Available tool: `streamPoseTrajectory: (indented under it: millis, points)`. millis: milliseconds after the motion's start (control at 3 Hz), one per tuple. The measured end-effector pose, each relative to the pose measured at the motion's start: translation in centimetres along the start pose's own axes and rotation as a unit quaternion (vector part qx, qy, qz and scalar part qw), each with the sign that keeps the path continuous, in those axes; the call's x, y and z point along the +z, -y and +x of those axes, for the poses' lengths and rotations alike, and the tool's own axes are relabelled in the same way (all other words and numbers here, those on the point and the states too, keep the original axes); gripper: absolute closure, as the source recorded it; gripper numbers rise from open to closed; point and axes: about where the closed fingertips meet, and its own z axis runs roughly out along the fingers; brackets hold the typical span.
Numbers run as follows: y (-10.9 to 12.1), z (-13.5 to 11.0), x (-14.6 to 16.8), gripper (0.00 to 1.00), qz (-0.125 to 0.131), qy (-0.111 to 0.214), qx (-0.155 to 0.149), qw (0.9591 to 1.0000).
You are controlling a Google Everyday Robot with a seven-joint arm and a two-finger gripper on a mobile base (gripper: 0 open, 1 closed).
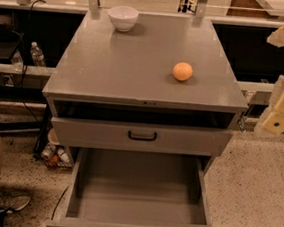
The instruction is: Place orange into middle drawer
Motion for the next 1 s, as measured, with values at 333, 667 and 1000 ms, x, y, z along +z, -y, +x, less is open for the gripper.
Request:
streamPoseTrajectory:
  millis: [333,667,1000]
  points:
    - [0.0,0.0,0.0,0.0,0.0,0.0,0.0,1.0]
    - [1.5,-1.4,1.3,0.0,0.007,0.021,0.028,0.9993]
    - [3.5,-3.3,3.3,0.0,0.003,0.048,0.066,0.9967]
